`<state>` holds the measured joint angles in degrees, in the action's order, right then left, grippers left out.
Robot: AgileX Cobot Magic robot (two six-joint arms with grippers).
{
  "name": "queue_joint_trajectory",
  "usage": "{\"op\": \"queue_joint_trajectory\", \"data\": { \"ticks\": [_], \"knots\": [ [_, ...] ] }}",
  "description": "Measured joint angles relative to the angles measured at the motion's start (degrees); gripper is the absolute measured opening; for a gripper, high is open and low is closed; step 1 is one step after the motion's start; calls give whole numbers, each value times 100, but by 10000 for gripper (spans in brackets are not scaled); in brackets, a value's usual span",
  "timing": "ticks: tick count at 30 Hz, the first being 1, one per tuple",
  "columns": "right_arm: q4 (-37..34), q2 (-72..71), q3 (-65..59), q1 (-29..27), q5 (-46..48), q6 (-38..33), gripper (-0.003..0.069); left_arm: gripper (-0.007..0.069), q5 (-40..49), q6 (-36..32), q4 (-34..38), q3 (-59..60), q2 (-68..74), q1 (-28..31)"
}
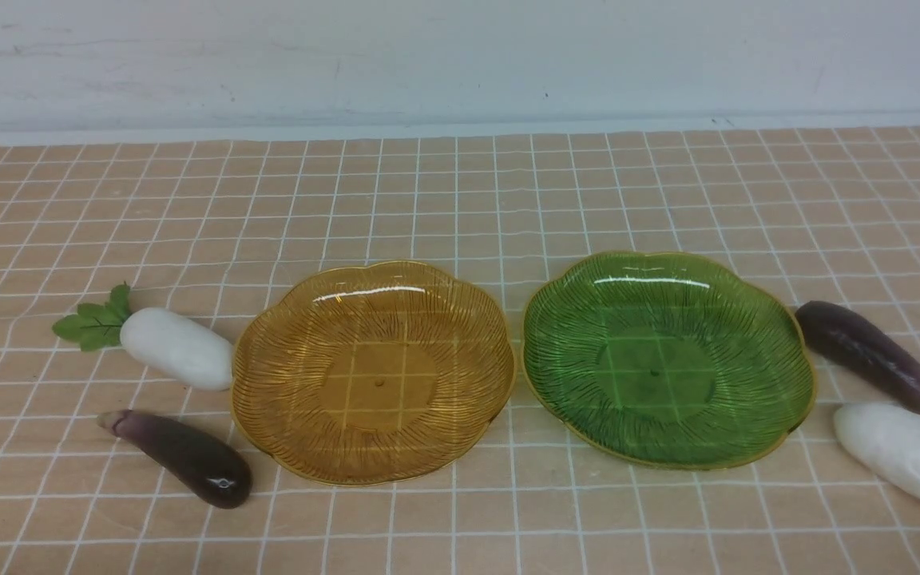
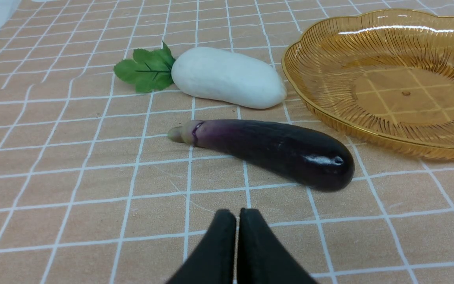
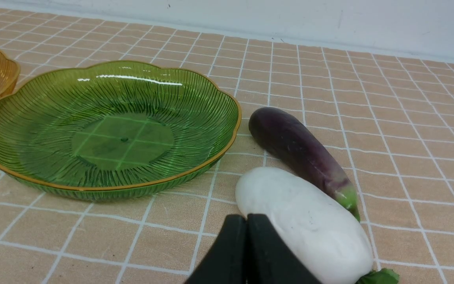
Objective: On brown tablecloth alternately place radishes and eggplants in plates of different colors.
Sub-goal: 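Put the eggplants into the green plate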
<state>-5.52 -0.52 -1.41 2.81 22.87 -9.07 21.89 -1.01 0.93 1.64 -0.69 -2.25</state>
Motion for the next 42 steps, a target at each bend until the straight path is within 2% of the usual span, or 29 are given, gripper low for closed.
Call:
{"op": "queue_joint_trajectory", "data": {
  "ticks": [17, 19, 20, 23, 25, 27, 29, 32, 35, 38, 42],
  "knots": [
    [-130, 0, 0, 0, -5, -17, -17, -3, 0, 44, 49, 0, 0, 0],
    [-564, 0, -2, 0, -11, 29, -17, -3, 0, 254, 345, 0, 0, 0],
    [-1110, 0, -7, 0, -11, 144, -17, -3, 0, 487, 738, 0, 0, 0],
    [-2934, 0, -7, 0, -56, 548, -17, -3, 6, 1508, 2260, 0, 0, 0],
    [-3894, 0, -7, 0, -128, 652, -17, -3, 6, 1979, 3265, 0, 0, 0],
    [-4426, 0, -7, 0, -237, 666, -17, -3, 1, 2114, 3824, 0, 0, 0],
    [-4617, 0, -7, 0, -280, 585, -17, -3, -60, 2117, 4086, 0, 0, 0],
    [-4681, 0, 81, 0, -237, 342, -17, -3, -91, 2037, 4238, -33, 0, 0],
    [-4459, 87, 681, 0, -117, 68, -15, -3, 117, 1814, 4256, -304, 0, 0],
    [-3323, 1054, 1832, 0, 412, -56, -13, -3, 439, 1516, 4061, -825, 231, 0],
    [-1497, 3127, 2989, 0, 1701, 419, -11, -3, 1718, 1247, 3023, -1869, 1522, 0]
  ]
}}
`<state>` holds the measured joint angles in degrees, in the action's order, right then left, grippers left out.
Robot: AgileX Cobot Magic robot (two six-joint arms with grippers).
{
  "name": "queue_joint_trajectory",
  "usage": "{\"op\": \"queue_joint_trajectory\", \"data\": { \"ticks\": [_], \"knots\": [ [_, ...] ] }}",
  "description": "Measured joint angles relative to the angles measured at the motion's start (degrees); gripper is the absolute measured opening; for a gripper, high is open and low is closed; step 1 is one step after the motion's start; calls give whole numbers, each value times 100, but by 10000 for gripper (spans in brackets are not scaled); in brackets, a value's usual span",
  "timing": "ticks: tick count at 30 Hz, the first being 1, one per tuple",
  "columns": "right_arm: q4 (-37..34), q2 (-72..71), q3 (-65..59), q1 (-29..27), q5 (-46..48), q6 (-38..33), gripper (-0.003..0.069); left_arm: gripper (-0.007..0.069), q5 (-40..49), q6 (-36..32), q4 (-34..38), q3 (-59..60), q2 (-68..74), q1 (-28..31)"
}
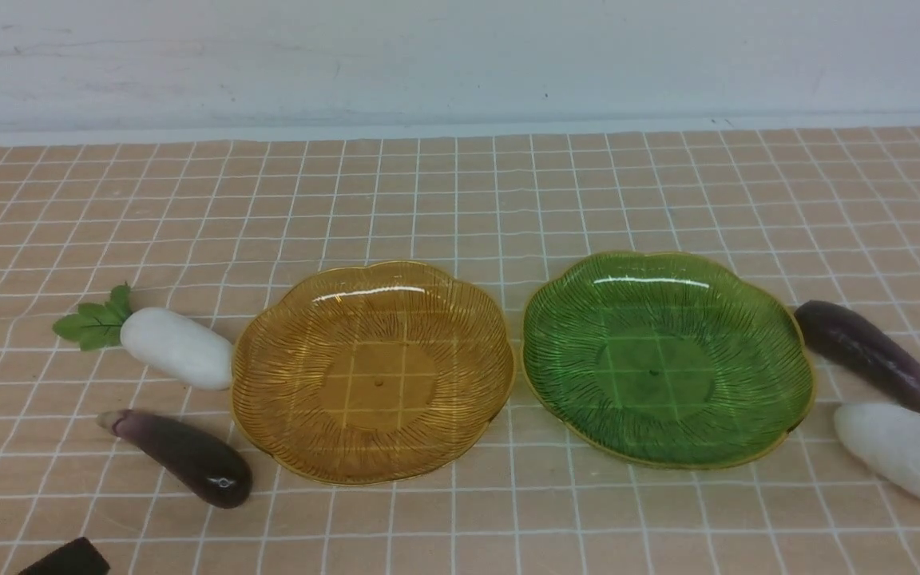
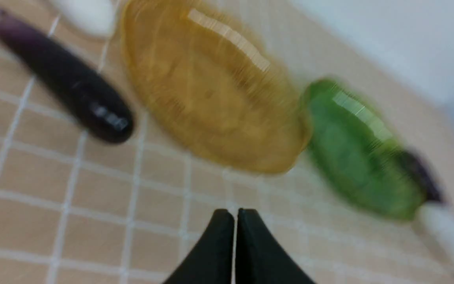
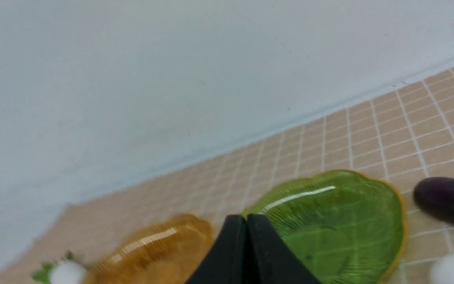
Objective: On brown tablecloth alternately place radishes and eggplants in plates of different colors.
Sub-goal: 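Put the eggplants into the green plate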
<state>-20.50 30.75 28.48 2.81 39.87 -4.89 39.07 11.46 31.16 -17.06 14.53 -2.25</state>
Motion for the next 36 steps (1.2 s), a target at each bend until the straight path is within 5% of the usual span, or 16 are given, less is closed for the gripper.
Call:
{"op": "queue_joint_trajectory", "data": {
  "ticks": [4, 9, 17, 23, 36],
  "knots": [
    [1460, 2080, 876, 0, 623, 533, 9, -3, 733, -186, -635, -425, 1062, 0],
    [2050, 3971, 1902, 0, 818, 679, 93, 13, 852, -367, -749, -495, 1583, 0],
    [3080, 8084, 5282, 0, 2496, 710, 407, 154, 839, -474, -768, -506, 1746, 0],
    [3048, 8879, 6438, -12, 2929, 335, 398, 262, 739, -459, -760, -513, 1748, 0],
    [3301, 9368, 6631, -108, 3027, 387, 390, 270, 632, -456, -760, -513, 1748, 0]
  ]
}}
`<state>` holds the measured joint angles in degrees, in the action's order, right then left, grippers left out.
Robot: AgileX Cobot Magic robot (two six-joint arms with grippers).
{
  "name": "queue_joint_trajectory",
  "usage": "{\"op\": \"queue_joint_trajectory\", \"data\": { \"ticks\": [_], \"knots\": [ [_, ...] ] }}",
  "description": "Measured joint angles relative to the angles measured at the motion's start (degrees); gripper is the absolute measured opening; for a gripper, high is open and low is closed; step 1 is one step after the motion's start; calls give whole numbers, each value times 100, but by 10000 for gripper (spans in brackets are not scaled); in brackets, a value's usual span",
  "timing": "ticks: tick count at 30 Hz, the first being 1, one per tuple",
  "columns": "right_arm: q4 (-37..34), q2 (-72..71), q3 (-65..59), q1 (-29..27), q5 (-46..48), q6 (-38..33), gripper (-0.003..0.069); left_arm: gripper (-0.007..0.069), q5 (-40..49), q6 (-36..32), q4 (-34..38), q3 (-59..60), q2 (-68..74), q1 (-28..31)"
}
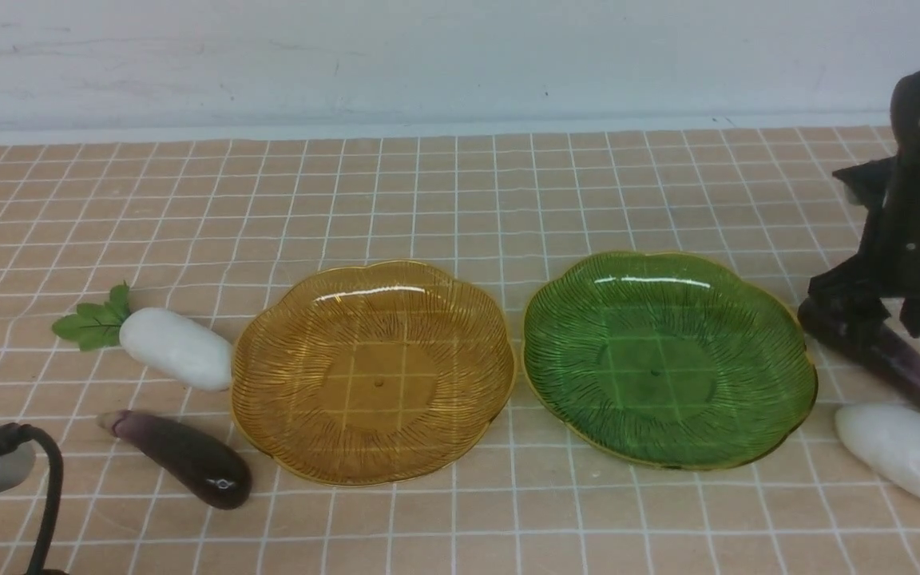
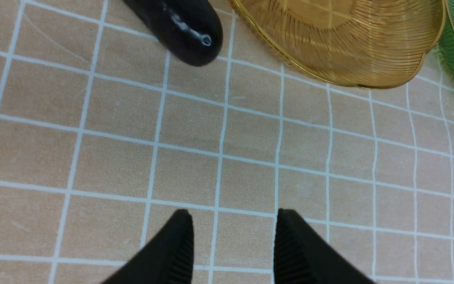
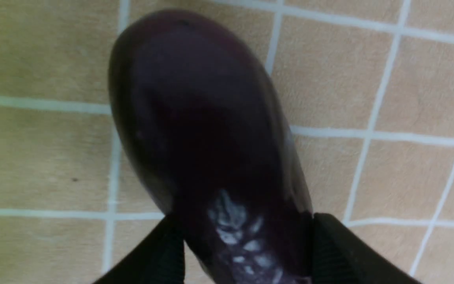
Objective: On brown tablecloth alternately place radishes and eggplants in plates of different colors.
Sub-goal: 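Put the eggplants into the green plate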
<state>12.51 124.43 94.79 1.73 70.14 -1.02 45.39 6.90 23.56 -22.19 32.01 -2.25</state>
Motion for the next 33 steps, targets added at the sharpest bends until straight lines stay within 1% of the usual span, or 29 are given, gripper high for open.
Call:
{"op": "queue_joint_trajectory", "data": {
  "ticks": [5, 8, 10, 11, 12, 15, 19, 22, 23, 25, 28, 31, 32, 33],
  "knots": [
    [51, 56, 123, -12, 37, -255, 357, 270, -45, 0, 4, 0, 0, 0],
    [-69, -7, 201, -36, 48, -262, 357, 270, -52, 0, 4, 0, 0, 0],
    [-278, -163, 209, -54, 24, -250, 356, 270, -52, 0, 4, 0, 4, 0],
    [-522, -359, 209, -54, 19, -256, 354, 270, -52, 0, 4, 0, 10, 0],
    [-997, -677, 209, -54, 19, -293, 354, 270, -52, 0, 17, 0, 11, 0],
    [-2041, -1354, 260, -24, 19, -502, 351, 270, -52, 5, 11, 0, 11, 0],
    [-3052, -1706, 315, 161, 38, -895, 348, 270, -62, 5, 1, 0, 11, 0],
    [-3257, -1617, 290, 443, 45, -1055, 348, 270, -64, 11, -5, 0, 11, 0],
    [-3214, -1405, 217, 710, 51, -1107, 348, 270, -70, 11, -12, 0, 15, 0],
    [-2989, -1034, 182, 1034, -31, -1099, 350, 270, -85, 16, -50, -16, 58, 0],
    [-2758, -856, 170, 1200, -122, -978, 395, 270, -85, 85, -264, -137, 221, 0],
    [-2375, -767, 168, 1279, -15, -691, 530, 275, -129, 282, -734, -465, 639, 0],
    [-2344, -767, 168, 1285, -9, -691, 539, 275, -129, 282, -734, -465, 639, 0],
    [-2058, -792, 155, 1284, 2, -511, 608, 293, -232, 395, -1008, -678, 911, 0]
  ]
}}
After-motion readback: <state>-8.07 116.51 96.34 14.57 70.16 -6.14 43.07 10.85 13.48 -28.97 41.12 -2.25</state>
